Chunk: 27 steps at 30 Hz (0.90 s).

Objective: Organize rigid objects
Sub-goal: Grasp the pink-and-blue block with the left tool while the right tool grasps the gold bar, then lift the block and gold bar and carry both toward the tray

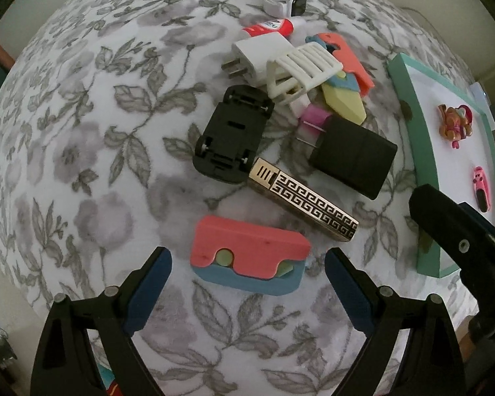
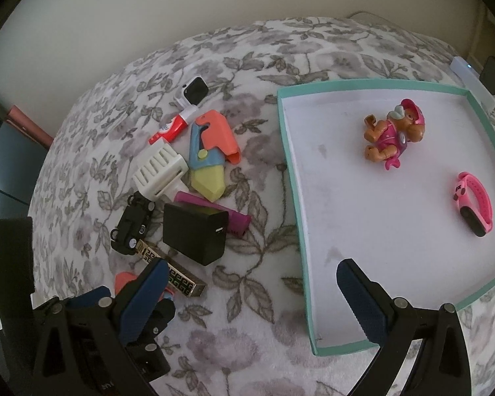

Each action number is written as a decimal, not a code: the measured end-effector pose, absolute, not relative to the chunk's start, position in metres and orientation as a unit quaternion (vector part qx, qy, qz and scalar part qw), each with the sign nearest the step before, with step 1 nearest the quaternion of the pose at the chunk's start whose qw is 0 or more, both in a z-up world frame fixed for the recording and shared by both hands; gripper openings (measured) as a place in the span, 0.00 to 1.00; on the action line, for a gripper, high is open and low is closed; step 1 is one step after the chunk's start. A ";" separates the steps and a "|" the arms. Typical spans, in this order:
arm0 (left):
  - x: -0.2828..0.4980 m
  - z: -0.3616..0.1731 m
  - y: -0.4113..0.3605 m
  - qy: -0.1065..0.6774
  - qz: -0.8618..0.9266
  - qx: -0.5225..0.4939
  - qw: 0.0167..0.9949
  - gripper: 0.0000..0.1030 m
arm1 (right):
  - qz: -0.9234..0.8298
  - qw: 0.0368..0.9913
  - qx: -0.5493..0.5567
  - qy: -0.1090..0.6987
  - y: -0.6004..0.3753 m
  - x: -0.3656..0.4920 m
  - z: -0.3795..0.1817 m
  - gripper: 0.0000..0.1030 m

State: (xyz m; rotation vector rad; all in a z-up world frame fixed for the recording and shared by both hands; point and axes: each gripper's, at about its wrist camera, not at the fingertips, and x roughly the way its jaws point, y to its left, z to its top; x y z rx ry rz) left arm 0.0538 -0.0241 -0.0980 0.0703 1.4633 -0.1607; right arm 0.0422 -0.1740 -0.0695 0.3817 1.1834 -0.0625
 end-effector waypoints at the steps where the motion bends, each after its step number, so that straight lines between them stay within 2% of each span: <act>1: 0.054 -0.098 -0.024 0.667 -0.076 0.032 0.741 0.84 | -0.029 0.813 0.178 0.554 -0.174 0.042 -0.069 1.00; 2: 0.054 -0.098 -0.021 0.666 -0.078 0.033 0.741 0.80 | -0.029 0.813 0.178 0.554 -0.174 0.042 -0.069 1.00; 6: 0.050 -0.100 -0.029 0.667 -0.079 0.044 0.739 0.76 | -0.028 0.814 0.174 0.553 -0.172 0.043 -0.069 1.00; 7: 0.050 -0.101 -0.031 0.665 -0.078 0.043 0.741 0.72 | -0.027 0.814 0.174 0.553 -0.171 0.043 -0.068 1.00; 22: 0.066 -0.103 0.001 0.662 -0.012 -0.007 0.749 0.72 | -0.009 0.813 0.170 0.557 -0.161 0.045 -0.072 1.00; 27: 0.072 -0.104 0.022 0.657 0.034 -0.035 0.752 0.72 | 0.006 0.818 0.149 0.556 -0.149 0.048 -0.072 0.96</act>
